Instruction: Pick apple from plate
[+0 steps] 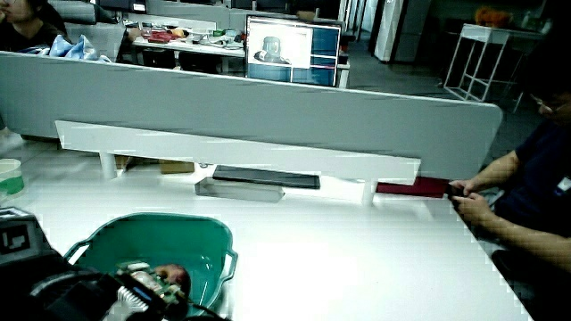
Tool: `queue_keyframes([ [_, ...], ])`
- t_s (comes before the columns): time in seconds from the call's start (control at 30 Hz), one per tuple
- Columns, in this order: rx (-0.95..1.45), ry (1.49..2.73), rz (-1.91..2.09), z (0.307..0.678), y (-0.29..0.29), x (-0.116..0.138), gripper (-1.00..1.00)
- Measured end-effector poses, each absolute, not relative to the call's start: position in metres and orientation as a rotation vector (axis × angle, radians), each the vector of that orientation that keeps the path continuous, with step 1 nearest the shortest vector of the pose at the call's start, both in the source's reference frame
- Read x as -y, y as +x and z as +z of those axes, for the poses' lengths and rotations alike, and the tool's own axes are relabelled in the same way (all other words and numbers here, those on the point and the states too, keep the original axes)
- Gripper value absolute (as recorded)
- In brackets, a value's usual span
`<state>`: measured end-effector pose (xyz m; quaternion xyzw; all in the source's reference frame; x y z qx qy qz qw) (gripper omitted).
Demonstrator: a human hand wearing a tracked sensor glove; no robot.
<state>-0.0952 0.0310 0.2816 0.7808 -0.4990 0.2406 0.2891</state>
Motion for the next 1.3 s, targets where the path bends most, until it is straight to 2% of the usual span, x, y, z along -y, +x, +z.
queue_keyframes([
  [0.23,1.233,2.130,0.565,0.306,-0.089,-0.013,0.00],
  [0.27,1.205,2.035,0.605,0.328,-0.092,-0.012,0.00],
  [0.3,1.201,2.095,0.634,0.310,-0.086,-0.007,0.00],
  [0.4,1.167,2.148,0.587,0.318,-0.082,0.000,0.00],
  [0.47,1.146,2.081,0.623,0.329,-0.080,0.006,0.00],
  [0.5,1.116,2.149,0.560,0.336,-0.079,0.008,0.00],
  [0.53,1.119,2.114,0.571,0.340,-0.077,0.011,0.00],
  [0.6,1.080,2.174,0.588,0.335,-0.071,0.018,0.00],
  [0.73,1.001,2.140,0.626,0.358,-0.063,0.033,0.00],
  [0.8,0.959,2.189,0.558,0.362,-0.057,0.038,0.00],
  [0.9,0.918,2.165,0.560,0.377,-0.052,0.046,0.00],
  [0.97,0.881,2.200,0.522,0.382,-0.048,0.050,0.00],
  [1.07,0.840,2.175,0.524,0.395,-0.042,0.055,0.00],
  [1.3,0.736,2.210,0.418,0.416,-0.030,0.065,0.00],
])
